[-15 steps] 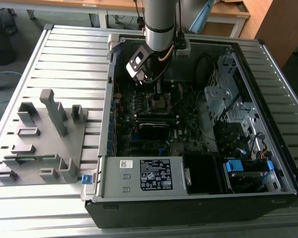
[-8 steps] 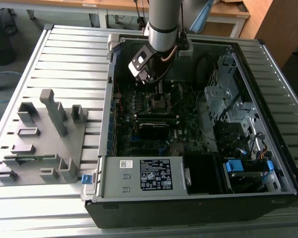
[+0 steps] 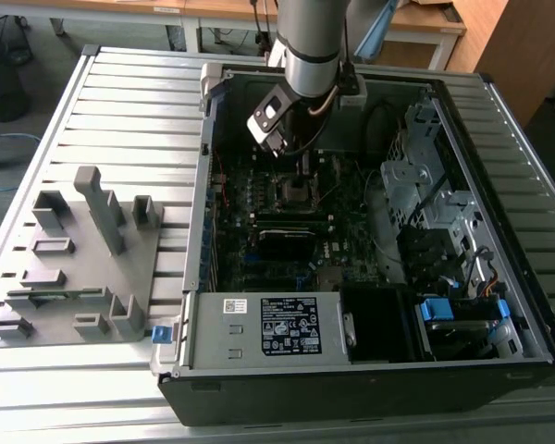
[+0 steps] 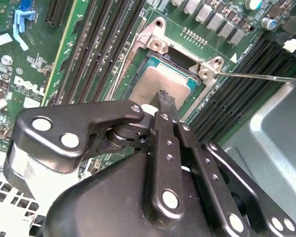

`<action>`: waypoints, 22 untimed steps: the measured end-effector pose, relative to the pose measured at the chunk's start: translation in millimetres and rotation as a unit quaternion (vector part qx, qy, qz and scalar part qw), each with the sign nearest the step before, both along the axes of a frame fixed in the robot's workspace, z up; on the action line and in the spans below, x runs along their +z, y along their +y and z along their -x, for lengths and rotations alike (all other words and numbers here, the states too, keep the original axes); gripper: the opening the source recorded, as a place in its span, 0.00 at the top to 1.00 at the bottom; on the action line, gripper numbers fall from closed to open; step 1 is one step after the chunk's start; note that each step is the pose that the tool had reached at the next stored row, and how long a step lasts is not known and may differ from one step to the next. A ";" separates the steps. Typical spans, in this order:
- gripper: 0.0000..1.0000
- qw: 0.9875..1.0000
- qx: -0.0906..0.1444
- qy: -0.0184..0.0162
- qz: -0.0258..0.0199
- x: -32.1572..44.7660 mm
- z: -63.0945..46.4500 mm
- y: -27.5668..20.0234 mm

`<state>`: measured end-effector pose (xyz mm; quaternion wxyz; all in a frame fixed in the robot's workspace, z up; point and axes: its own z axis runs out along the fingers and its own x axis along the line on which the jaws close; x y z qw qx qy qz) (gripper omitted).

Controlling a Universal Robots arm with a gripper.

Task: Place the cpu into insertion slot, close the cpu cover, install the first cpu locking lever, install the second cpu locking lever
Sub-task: 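Place the cpu into insertion slot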

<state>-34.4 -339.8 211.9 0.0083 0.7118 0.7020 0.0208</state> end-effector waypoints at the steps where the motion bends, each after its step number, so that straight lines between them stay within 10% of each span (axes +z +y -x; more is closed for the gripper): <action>1: 0.89 1.000 0.000 0.000 0.000 -0.9 -0.3 0.0; 22: 0.89 1.000 0.000 0.000 0.000 -8.8 -0.3 2.3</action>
